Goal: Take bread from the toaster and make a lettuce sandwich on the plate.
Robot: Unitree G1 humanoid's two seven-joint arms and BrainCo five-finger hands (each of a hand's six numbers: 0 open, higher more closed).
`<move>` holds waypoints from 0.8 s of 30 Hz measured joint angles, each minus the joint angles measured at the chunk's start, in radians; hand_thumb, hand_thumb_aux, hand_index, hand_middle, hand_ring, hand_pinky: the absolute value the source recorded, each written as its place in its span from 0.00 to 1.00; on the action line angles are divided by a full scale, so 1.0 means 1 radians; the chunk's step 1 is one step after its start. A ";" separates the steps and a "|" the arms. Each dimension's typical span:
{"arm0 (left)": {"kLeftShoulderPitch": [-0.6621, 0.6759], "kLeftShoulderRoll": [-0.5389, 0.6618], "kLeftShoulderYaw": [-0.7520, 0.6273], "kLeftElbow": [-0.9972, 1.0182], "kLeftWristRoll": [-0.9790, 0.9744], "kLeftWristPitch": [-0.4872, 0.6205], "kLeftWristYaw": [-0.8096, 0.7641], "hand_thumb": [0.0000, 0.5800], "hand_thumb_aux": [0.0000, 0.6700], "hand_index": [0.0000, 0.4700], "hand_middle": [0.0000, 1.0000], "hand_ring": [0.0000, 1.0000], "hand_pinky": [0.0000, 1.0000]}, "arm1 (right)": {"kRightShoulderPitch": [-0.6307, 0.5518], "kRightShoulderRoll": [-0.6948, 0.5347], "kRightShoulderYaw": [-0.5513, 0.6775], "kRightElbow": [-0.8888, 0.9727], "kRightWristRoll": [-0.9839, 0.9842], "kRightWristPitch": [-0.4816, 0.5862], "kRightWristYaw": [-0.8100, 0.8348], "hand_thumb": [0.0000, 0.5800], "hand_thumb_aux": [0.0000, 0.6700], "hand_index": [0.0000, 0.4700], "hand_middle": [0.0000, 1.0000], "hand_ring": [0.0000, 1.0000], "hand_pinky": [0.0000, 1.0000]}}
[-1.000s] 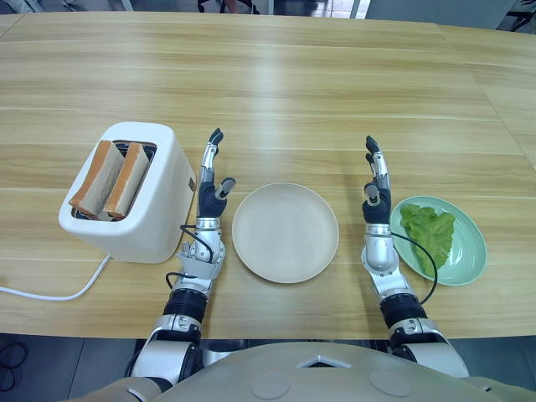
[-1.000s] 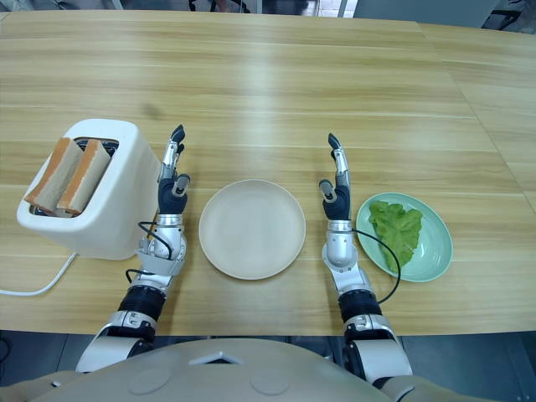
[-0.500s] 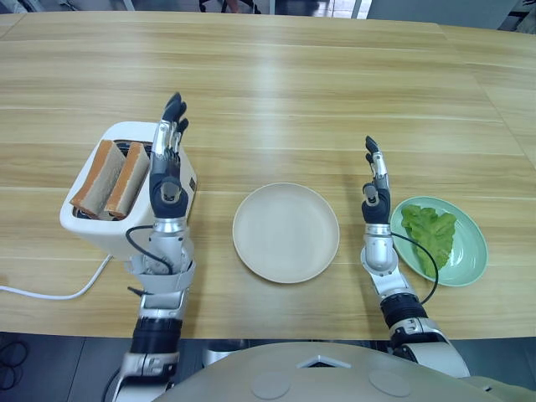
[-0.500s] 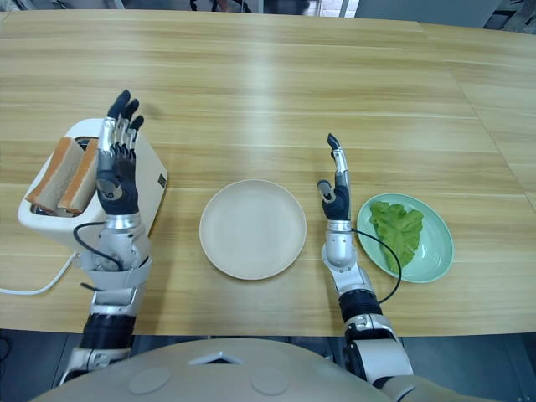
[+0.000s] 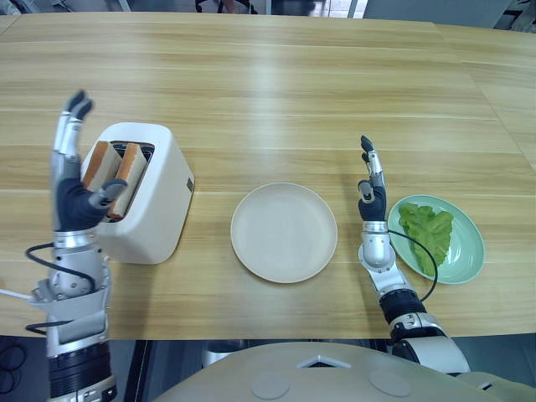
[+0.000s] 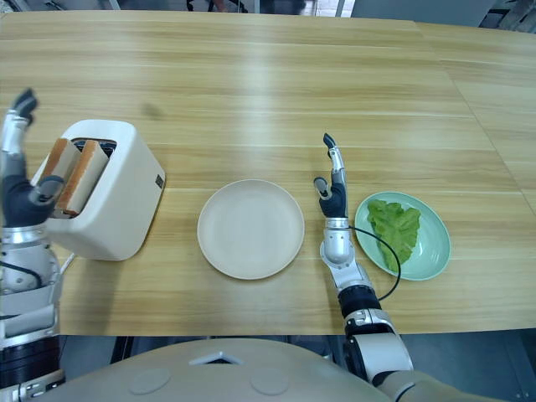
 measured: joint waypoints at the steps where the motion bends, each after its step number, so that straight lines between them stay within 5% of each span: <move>1: 0.003 0.010 0.023 0.006 0.030 0.007 0.018 0.00 0.00 0.00 0.00 0.00 0.00 | -0.002 0.000 0.000 0.003 0.000 0.000 -0.001 0.00 0.00 0.00 0.00 0.00 0.00; 13: 0.072 0.116 0.070 0.190 0.296 0.081 0.185 0.00 0.00 0.00 0.00 0.00 0.00 | -0.011 -0.014 0.001 0.027 0.000 -0.001 -0.004 0.00 0.00 0.00 0.00 0.00 0.00; 24: 0.098 0.174 0.015 0.327 0.296 0.066 0.226 0.00 0.00 0.00 0.00 0.00 0.00 | -0.012 -0.029 0.001 0.030 0.000 -0.001 -0.005 0.00 0.00 0.00 0.00 0.00 0.00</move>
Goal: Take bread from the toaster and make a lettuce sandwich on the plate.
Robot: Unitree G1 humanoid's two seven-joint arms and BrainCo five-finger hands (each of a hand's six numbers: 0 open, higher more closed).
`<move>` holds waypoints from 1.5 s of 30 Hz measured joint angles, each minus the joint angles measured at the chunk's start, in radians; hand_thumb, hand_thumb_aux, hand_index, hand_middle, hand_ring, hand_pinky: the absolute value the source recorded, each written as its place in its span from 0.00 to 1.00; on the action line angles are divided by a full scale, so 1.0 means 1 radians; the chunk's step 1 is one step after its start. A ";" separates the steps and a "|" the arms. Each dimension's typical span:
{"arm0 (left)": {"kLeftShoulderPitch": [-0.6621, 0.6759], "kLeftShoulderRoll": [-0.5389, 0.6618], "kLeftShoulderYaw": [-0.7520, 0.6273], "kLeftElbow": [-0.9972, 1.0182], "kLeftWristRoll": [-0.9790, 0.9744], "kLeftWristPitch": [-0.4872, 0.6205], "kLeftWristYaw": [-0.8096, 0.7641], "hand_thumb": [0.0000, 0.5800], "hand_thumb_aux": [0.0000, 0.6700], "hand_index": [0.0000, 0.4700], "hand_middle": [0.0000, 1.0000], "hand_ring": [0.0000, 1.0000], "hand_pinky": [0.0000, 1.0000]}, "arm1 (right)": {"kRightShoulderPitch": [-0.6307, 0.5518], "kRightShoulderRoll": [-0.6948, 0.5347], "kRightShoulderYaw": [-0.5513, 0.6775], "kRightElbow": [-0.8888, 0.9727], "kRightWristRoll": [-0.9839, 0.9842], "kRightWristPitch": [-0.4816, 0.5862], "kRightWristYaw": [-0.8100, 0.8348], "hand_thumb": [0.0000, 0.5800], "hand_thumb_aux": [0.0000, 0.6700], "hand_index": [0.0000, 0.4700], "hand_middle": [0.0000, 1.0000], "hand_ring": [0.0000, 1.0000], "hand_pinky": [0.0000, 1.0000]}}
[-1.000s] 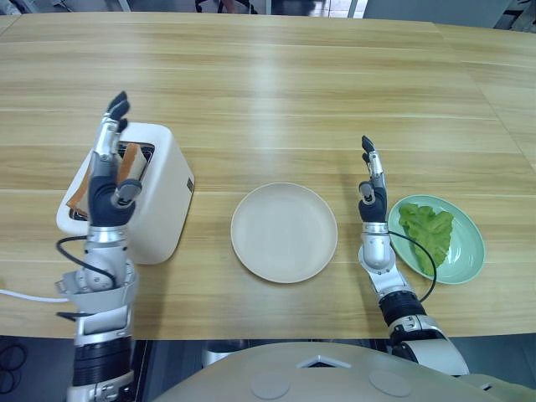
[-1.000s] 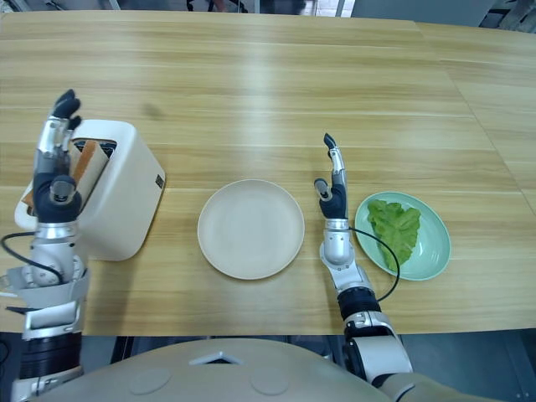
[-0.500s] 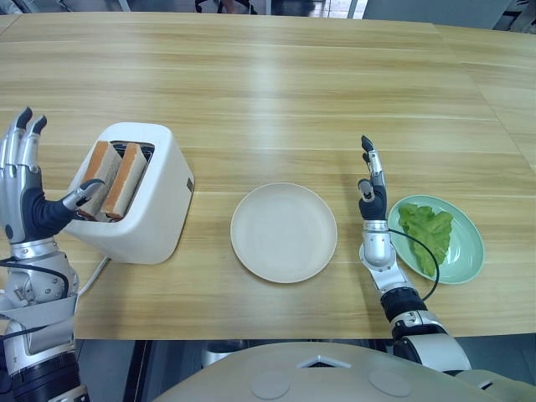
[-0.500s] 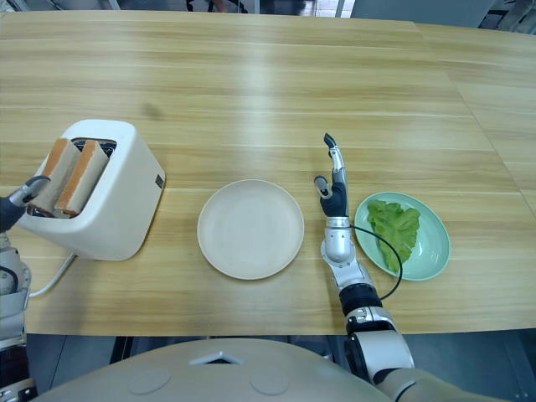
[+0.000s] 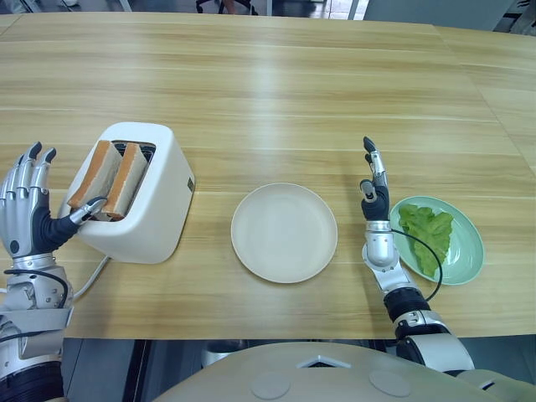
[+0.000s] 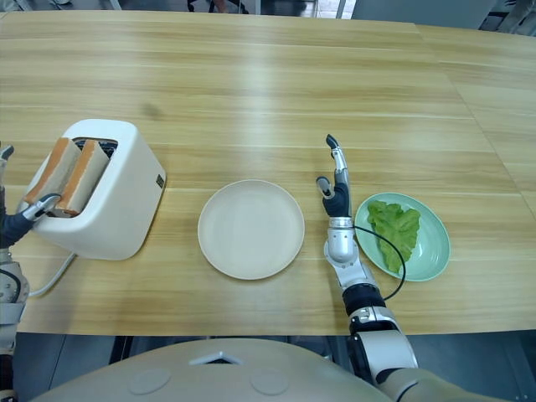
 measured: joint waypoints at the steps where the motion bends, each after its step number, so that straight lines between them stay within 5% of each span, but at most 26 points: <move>1: 0.000 0.002 -0.005 0.006 -0.006 0.000 0.002 0.00 0.00 0.00 0.00 0.00 0.00 | 0.000 -0.001 0.000 0.000 0.000 0.000 0.000 0.00 0.00 0.00 0.00 0.00 0.00; 16: 0.013 0.032 -0.037 0.069 -0.029 0.001 0.031 0.04 0.02 0.02 0.00 0.00 0.00 | 0.001 -0.007 0.006 0.004 -0.011 -0.002 -0.001 0.00 0.00 0.00 0.00 0.00 0.00; 17: 0.013 0.033 -0.039 0.071 -0.030 0.001 0.031 0.35 0.20 0.19 0.00 0.00 0.00 | 0.001 -0.007 0.007 0.004 -0.011 -0.002 -0.001 0.00 0.00 0.00 0.00 0.00 0.00; 18: 0.014 0.037 -0.043 0.070 -0.030 0.002 0.033 0.77 0.52 0.51 0.00 0.00 0.00 | 0.002 -0.008 0.007 0.004 -0.012 -0.002 -0.001 0.00 0.00 0.00 0.00 0.00 0.00; 19: 0.014 0.041 -0.045 0.069 -0.029 0.001 0.034 0.87 0.64 0.62 0.00 0.00 0.00 | 0.002 -0.008 0.007 0.004 -0.012 -0.002 -0.001 0.00 0.00 0.00 0.00 0.00 0.00; 20: 0.015 0.044 -0.048 0.069 -0.028 0.002 0.035 0.99 0.93 0.91 0.00 0.00 0.00 | 0.002 -0.008 0.007 0.003 -0.012 -0.002 -0.001 0.00 0.00 0.00 0.00 0.00 0.00; 21: 0.016 0.047 -0.050 0.068 -0.026 0.003 0.036 1.00 1.00 0.98 0.00 0.00 0.00 | 0.002 -0.008 0.008 0.003 -0.013 -0.002 -0.001 0.00 0.00 0.00 0.00 0.00 0.00; 45: -0.052 0.010 -0.097 -0.092 -0.013 0.105 0.050 1.00 1.00 0.98 0.00 0.00 0.00 | 0.008 -0.007 0.019 0.003 -0.057 0.008 -0.039 0.00 0.00 0.00 0.00 0.00 0.00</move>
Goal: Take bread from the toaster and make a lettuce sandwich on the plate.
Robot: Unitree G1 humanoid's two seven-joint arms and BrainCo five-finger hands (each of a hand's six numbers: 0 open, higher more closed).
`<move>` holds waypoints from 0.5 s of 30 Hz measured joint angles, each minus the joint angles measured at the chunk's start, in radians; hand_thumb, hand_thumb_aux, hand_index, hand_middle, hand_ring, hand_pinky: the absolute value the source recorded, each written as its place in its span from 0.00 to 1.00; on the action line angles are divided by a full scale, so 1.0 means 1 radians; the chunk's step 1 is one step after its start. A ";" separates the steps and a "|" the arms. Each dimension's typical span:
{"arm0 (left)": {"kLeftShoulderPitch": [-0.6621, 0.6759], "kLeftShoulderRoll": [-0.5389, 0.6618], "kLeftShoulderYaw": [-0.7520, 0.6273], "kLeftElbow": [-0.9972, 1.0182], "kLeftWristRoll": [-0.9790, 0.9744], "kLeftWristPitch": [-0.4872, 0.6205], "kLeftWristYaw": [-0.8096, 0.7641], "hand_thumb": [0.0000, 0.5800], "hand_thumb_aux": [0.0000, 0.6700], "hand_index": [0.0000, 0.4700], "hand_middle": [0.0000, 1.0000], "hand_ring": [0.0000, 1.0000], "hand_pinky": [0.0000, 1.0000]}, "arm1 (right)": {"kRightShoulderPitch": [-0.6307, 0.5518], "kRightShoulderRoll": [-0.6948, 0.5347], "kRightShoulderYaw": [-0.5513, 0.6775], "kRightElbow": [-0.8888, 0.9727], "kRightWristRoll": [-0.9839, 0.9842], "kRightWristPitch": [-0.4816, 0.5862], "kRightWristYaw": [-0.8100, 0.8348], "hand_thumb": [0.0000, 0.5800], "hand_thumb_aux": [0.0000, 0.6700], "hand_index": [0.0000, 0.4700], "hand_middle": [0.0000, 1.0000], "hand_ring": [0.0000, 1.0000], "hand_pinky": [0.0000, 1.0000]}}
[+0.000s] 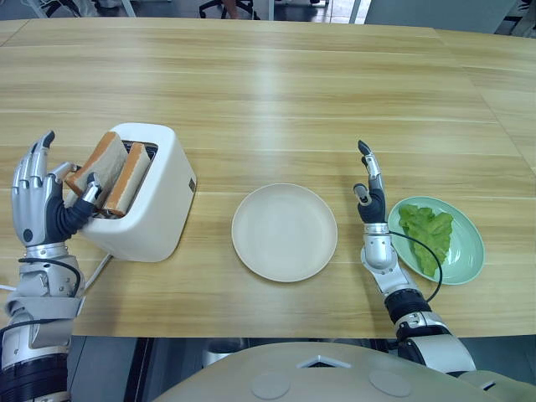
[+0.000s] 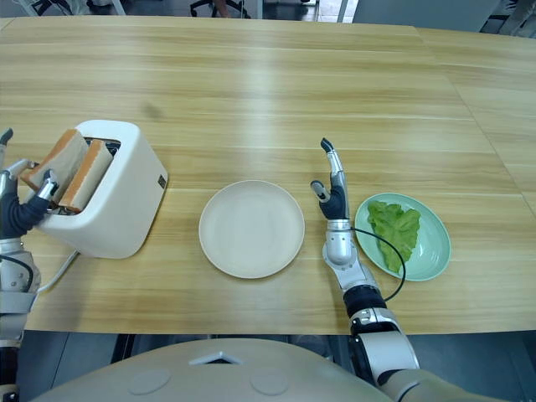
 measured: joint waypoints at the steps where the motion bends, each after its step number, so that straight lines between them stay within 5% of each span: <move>1: -0.009 -0.007 0.003 -0.005 -0.010 0.004 0.000 1.00 1.00 0.98 0.00 0.00 0.00 | 0.000 0.000 0.001 0.000 -0.002 0.000 -0.001 0.00 0.00 0.00 0.00 0.00 0.00; 3: -0.022 -0.016 0.011 -0.013 -0.031 0.011 0.000 1.00 1.00 0.98 0.16 0.16 0.16 | 0.000 0.000 0.002 0.002 -0.003 0.001 -0.003 0.00 0.00 0.00 0.00 0.00 0.00; 4: -0.026 -0.022 0.018 -0.024 -0.039 0.014 0.001 1.00 1.00 0.98 0.69 0.69 0.69 | -0.001 0.000 0.003 0.002 -0.003 0.001 -0.005 0.00 0.00 0.00 0.00 0.00 0.00; 5: -0.030 -0.028 0.022 -0.033 -0.046 0.014 0.003 1.00 1.00 0.98 1.00 1.00 1.00 | -0.001 0.000 0.004 0.003 -0.004 0.002 -0.006 0.00 0.00 0.00 0.00 0.00 0.00; 15: -0.116 -0.079 0.058 -0.045 -0.138 -0.037 0.035 1.00 1.00 0.98 1.00 1.00 1.00 | -0.007 0.000 0.021 0.005 -0.006 0.018 -0.020 0.00 0.00 0.00 0.00 0.00 0.00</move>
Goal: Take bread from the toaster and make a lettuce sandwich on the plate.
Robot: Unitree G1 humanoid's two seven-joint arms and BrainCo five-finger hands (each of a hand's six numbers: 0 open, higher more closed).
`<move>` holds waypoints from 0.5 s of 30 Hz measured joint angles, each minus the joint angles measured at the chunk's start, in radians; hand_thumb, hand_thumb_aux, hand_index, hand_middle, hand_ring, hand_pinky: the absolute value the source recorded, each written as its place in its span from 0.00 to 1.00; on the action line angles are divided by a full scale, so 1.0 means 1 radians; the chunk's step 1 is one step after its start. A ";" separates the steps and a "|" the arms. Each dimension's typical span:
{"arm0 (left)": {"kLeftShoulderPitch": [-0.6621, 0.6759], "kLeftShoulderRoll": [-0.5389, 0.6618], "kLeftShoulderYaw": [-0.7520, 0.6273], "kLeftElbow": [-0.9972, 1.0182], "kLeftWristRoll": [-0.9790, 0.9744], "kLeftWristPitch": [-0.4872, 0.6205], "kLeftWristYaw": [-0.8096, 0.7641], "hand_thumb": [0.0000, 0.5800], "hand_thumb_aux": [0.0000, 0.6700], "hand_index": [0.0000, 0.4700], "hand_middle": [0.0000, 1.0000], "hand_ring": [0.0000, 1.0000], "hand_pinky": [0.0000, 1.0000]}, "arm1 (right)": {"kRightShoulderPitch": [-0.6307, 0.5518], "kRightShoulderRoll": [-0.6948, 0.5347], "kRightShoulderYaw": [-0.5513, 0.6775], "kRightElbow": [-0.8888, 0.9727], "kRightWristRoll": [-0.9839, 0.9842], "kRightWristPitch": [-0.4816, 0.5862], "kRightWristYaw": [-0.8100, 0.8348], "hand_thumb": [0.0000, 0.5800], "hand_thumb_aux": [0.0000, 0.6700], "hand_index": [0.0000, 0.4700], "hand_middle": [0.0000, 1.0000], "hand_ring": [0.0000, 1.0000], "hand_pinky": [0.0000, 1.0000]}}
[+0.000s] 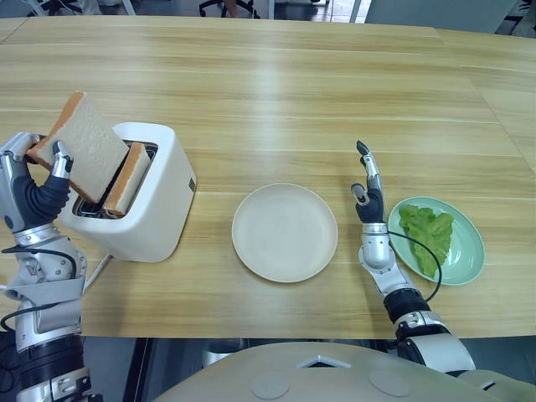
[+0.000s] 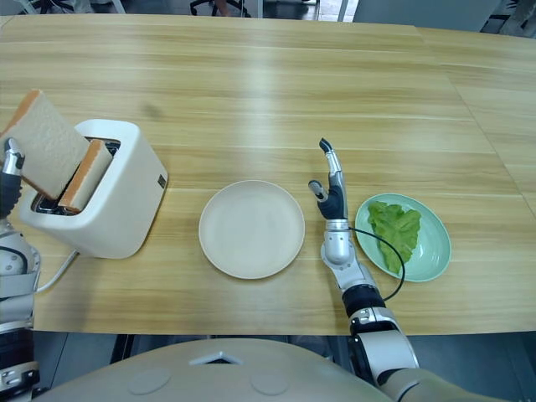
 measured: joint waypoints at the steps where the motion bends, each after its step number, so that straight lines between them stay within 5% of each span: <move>1: -0.018 -0.005 0.004 -0.003 -0.012 -0.009 0.007 1.00 1.00 0.98 1.00 1.00 1.00 | -0.002 0.000 0.001 0.001 0.000 0.001 -0.001 0.00 0.00 0.00 0.00 0.00 0.00; 10: -0.108 -0.046 0.070 -0.079 -0.255 -0.092 -0.039 1.00 1.00 0.98 1.00 1.00 1.00 | -0.028 0.005 0.009 0.036 -0.003 0.002 -0.021 0.00 0.00 0.00 0.00 0.00 0.00; 15: -0.113 -0.084 -0.111 -0.236 -0.421 -0.172 -0.227 1.00 1.00 0.98 1.00 1.00 1.00 | -0.062 0.007 0.009 0.046 -0.003 0.002 -0.034 0.00 0.00 0.00 0.00 0.00 0.00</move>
